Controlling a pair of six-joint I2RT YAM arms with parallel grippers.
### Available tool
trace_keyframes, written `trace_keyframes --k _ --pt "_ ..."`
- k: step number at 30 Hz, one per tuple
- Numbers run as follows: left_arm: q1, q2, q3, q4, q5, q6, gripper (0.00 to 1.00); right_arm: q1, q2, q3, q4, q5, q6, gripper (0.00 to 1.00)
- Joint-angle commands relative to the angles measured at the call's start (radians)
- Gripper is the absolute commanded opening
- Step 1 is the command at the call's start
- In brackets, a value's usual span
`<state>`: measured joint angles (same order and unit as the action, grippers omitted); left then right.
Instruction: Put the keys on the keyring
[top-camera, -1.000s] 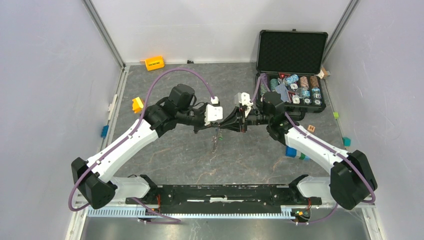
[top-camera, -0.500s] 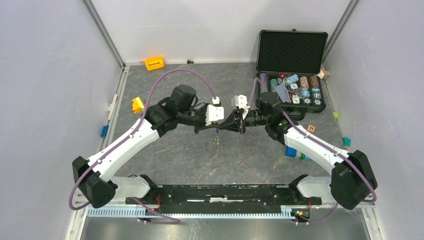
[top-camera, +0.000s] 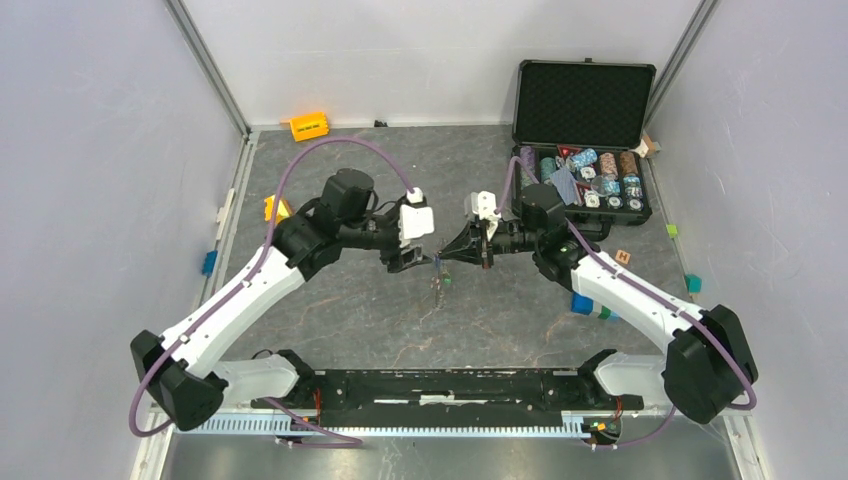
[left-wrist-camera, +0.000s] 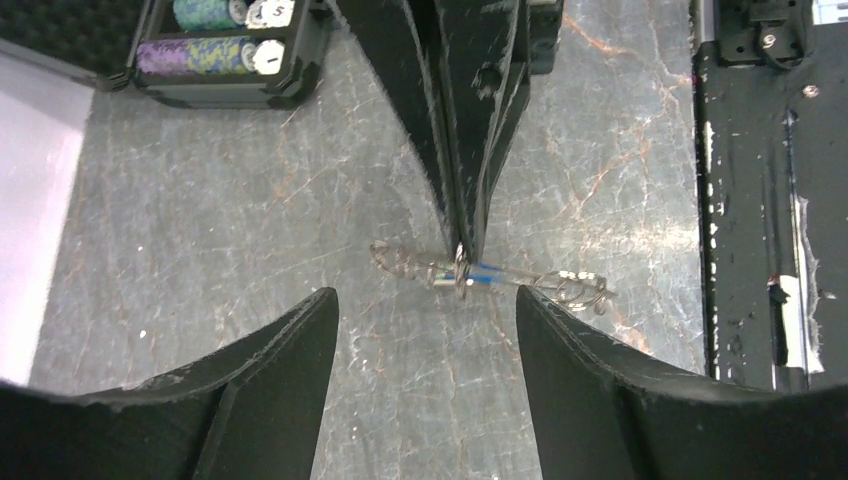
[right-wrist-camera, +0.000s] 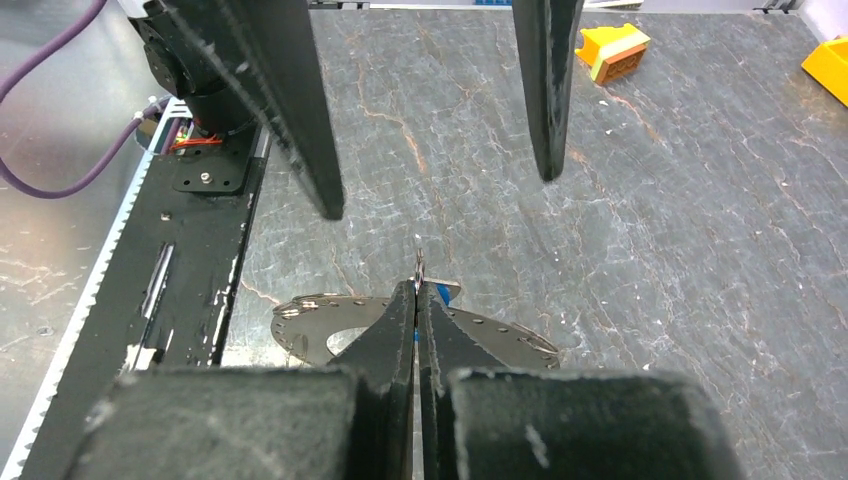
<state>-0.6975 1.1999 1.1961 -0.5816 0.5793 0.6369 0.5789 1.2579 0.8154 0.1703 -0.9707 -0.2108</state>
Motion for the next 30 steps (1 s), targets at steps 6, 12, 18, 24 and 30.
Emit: trace_keyframes --k 6,12,18,24,30 --pt "0.032 -0.058 -0.138 0.141 0.086 0.084 0.61 -0.018 -0.025 0.045 0.106 -0.059 0.09 0.0" --pt "0.031 -0.019 -0.148 0.182 0.137 0.073 0.5 -0.024 -0.022 0.041 0.126 -0.065 0.11 0.0" --pt "0.032 -0.012 -0.152 0.215 0.156 0.048 0.45 -0.025 -0.016 0.03 0.142 -0.069 0.118 0.0" --pt "0.032 -0.008 -0.171 0.217 0.179 0.054 0.35 -0.027 -0.008 0.036 0.161 -0.082 0.142 0.0" --pt "0.031 -0.025 -0.2 0.224 0.161 0.07 0.19 -0.032 -0.017 0.04 0.157 -0.092 0.142 0.0"
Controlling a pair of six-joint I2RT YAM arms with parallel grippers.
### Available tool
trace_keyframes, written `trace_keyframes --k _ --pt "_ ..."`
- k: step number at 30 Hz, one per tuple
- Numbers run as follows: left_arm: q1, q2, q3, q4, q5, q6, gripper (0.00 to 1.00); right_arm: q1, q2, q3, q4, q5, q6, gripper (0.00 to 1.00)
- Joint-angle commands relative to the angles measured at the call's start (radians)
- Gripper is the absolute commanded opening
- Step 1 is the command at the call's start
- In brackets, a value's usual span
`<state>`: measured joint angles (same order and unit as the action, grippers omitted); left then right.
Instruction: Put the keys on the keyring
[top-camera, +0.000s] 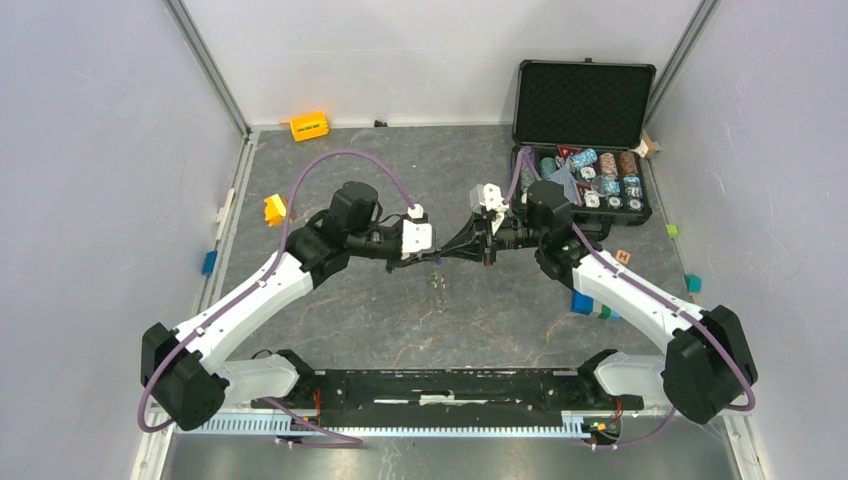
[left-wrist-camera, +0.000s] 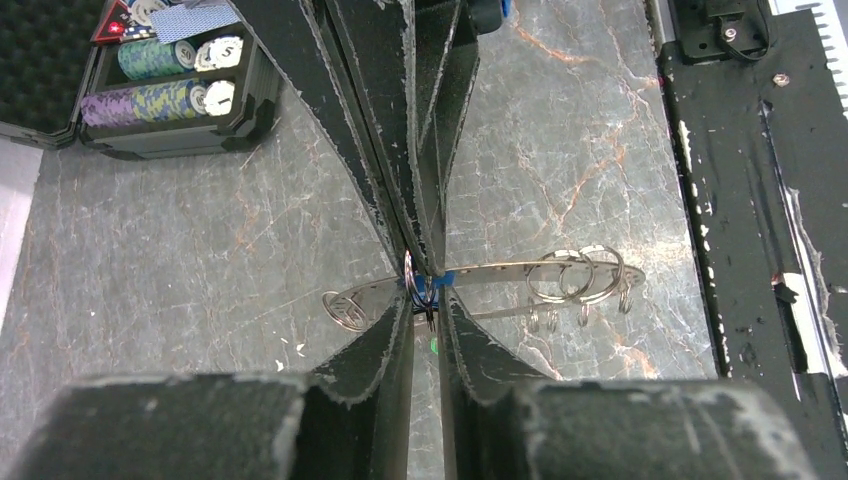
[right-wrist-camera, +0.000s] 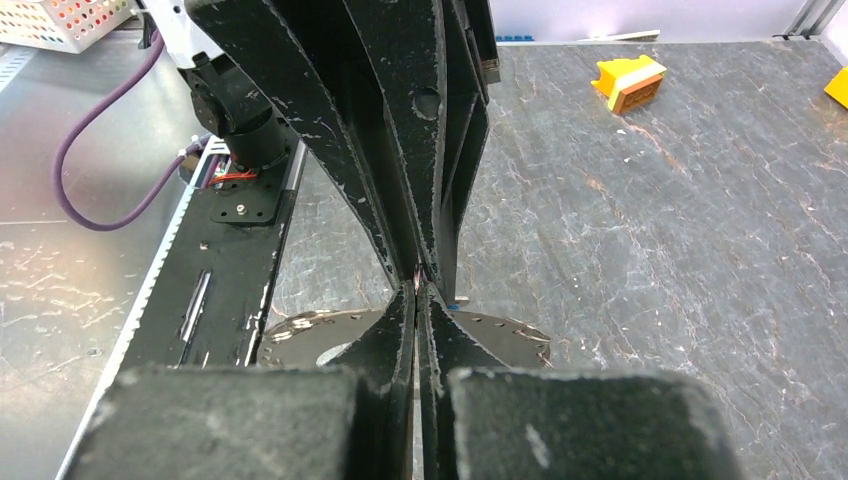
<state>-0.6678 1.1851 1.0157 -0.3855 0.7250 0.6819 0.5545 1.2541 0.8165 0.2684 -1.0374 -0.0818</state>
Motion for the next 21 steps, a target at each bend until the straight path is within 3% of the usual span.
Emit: trace_keyframes --k 1,7,8,13,15,17,21 --pt "0.002 -0.013 -0.023 0.029 0.011 0.027 0.19 -0.009 -0.015 0.039 0.058 -0.028 0.013 0.0" --pt "0.002 -0.018 -0.043 0.042 0.011 0.032 0.13 -0.012 -0.021 0.039 0.064 -0.036 0.017 0.0" --pt "0.002 -0.016 -0.045 0.042 0.01 0.033 0.15 -0.012 -0.021 0.038 0.065 -0.038 0.019 0.0" --pt "0.003 -0.032 -0.058 0.054 -0.015 0.026 0.47 -0.016 -0.025 0.032 0.07 -0.037 0.022 0.0" --pt "0.003 -0.048 -0.066 0.056 -0.025 0.032 0.53 -0.019 -0.027 0.025 0.084 -0.037 0.031 0.0" --pt "0.005 -0.059 -0.076 0.067 -0.031 0.032 0.57 -0.023 -0.026 0.018 0.106 -0.039 0.05 0.0" --pt "0.004 -0.053 -0.085 0.077 -0.016 0.027 0.54 -0.025 -0.022 0.013 0.139 -0.044 0.079 0.0"
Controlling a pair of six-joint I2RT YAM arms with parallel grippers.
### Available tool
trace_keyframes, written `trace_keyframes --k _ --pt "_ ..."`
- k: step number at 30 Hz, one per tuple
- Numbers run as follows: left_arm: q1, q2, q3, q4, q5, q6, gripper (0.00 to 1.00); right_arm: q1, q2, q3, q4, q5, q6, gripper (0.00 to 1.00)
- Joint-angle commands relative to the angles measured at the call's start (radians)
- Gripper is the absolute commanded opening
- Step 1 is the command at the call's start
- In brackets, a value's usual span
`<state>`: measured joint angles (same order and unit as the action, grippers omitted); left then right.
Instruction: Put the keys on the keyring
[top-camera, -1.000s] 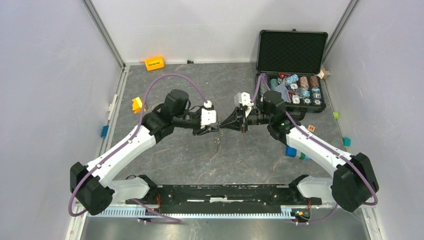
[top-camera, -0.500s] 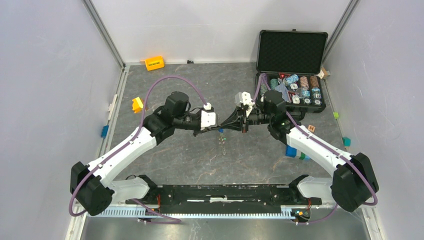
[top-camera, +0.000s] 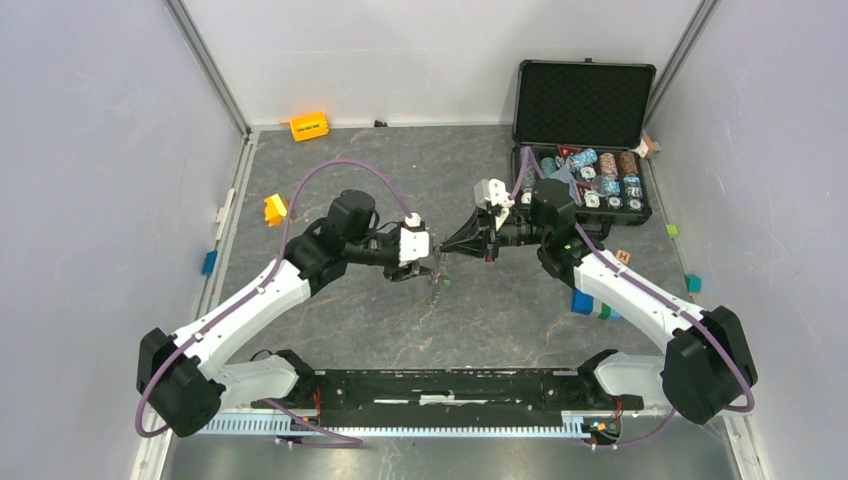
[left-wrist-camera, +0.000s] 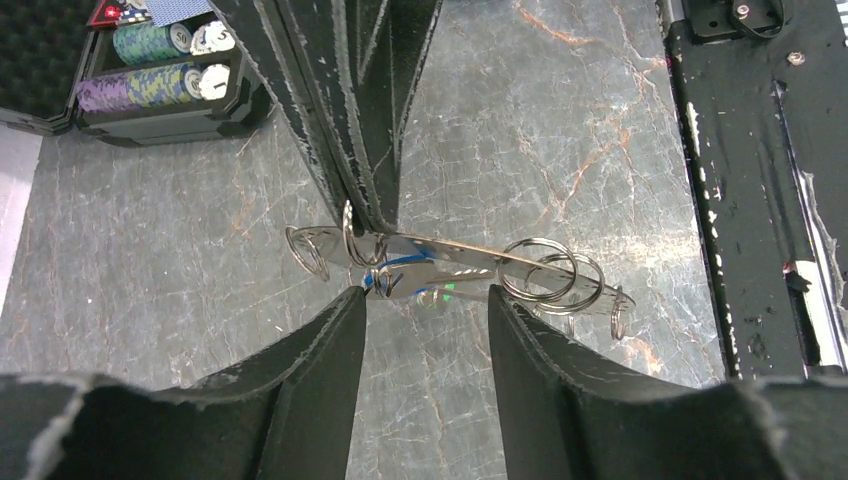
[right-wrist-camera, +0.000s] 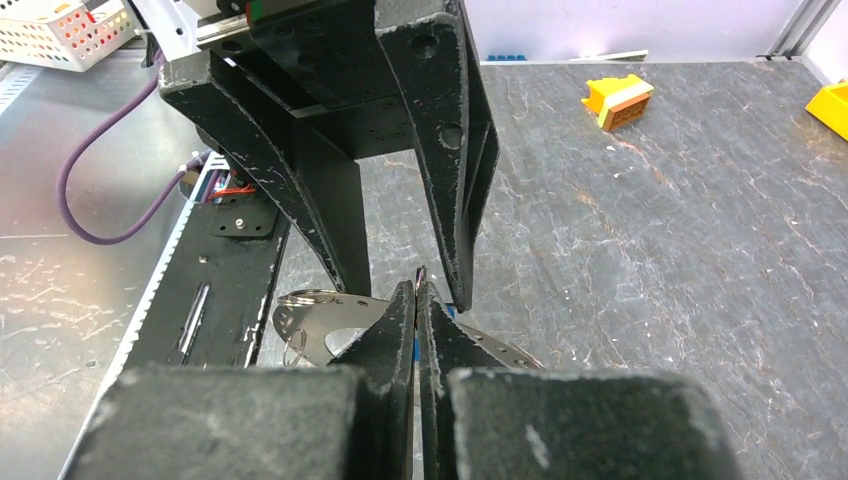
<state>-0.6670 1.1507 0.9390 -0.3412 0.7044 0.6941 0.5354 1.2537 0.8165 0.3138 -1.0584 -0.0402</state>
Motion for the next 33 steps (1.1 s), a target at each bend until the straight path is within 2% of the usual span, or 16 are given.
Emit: trace_keyframes --k 1,5,9,12,18,19,30,33 --pt "0.004 -0.016 -0.011 0.039 0.008 0.011 0.54 -0.006 -0.021 0.012 0.095 -0.023 0.039 0.0" --pt "0.004 -0.001 -0.032 0.136 -0.012 -0.035 0.53 -0.009 -0.018 0.008 0.109 -0.026 0.039 0.0" --pt "0.004 0.014 -0.021 0.167 -0.034 -0.037 0.5 -0.008 -0.015 0.004 0.112 -0.028 0.039 0.0" --pt "0.004 0.021 -0.012 0.16 0.008 -0.039 0.39 -0.008 -0.011 0.001 0.121 -0.027 0.065 0.0" --pt "0.004 0.027 -0.046 0.162 0.102 -0.033 0.11 -0.009 -0.006 0.01 0.13 -0.025 0.077 0.0" --pt "0.004 0.028 -0.054 0.162 0.111 -0.029 0.09 -0.008 -0.005 0.012 0.13 -0.025 0.079 0.0" --pt "0.001 0.066 -0.067 0.245 0.152 -0.121 0.07 -0.009 -0.003 -0.019 0.186 -0.019 0.116 0.0" --pt "0.001 0.075 -0.054 0.226 0.129 -0.118 0.17 -0.01 -0.006 -0.022 0.186 -0.018 0.114 0.0"
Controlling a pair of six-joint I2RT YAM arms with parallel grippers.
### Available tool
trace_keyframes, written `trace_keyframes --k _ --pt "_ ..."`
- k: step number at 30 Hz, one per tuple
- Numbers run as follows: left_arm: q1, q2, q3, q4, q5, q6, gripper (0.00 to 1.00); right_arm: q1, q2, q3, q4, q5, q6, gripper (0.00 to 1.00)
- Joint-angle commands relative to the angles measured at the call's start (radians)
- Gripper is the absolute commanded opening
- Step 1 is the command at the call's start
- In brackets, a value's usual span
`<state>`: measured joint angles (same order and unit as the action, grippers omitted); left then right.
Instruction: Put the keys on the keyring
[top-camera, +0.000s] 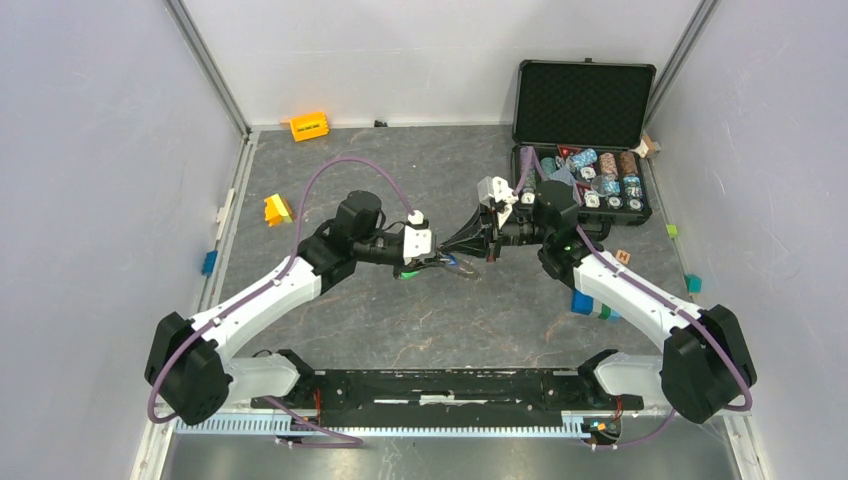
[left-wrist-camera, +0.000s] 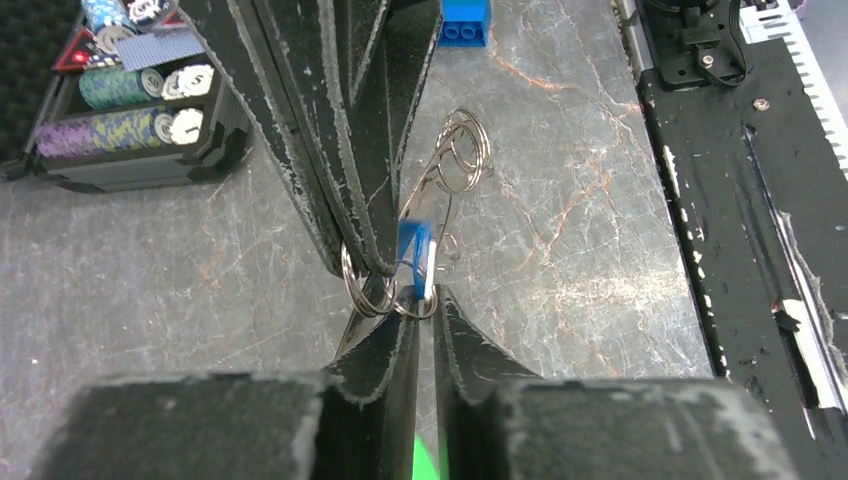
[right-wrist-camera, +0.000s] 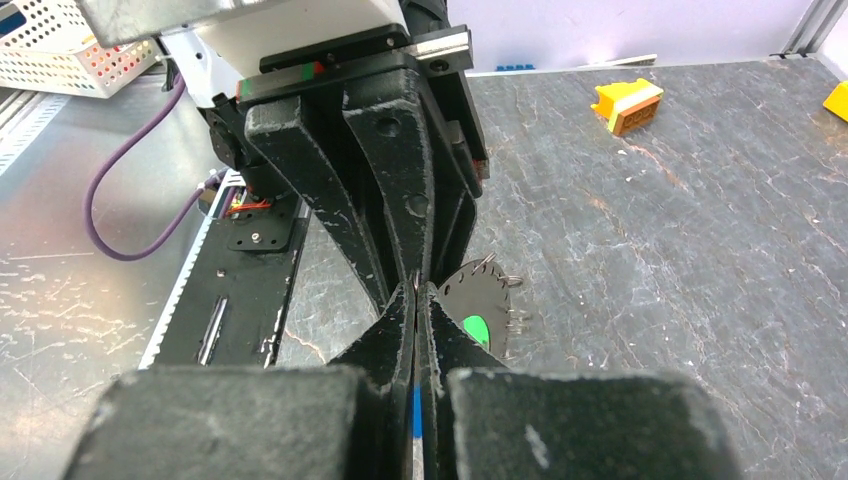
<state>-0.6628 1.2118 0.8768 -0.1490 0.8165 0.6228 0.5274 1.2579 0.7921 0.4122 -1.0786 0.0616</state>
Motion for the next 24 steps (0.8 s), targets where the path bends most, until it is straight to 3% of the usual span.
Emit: trace_keyframes --k 1,5,10,24 --pt "-0.003 0.011 0.011 0.021 -0.001 -0.038 0.24 -0.002 -0.012 0.002 0.085 0.003 0.007 0.0" --pt "-0.001 -0.033 0.03 -0.06 -0.088 0.017 0.45 -0.003 -0.018 0.009 0.039 0.012 -0.033 0.0" --pt "0.003 -0.095 0.08 -0.182 -0.182 0.058 0.53 -0.004 -0.024 0.012 0.006 0.019 -0.053 0.0" --pt "0.005 -0.022 0.199 -0.225 -0.079 0.019 0.28 -0.003 -0.018 -0.001 0.017 0.0 -0.081 0.0"
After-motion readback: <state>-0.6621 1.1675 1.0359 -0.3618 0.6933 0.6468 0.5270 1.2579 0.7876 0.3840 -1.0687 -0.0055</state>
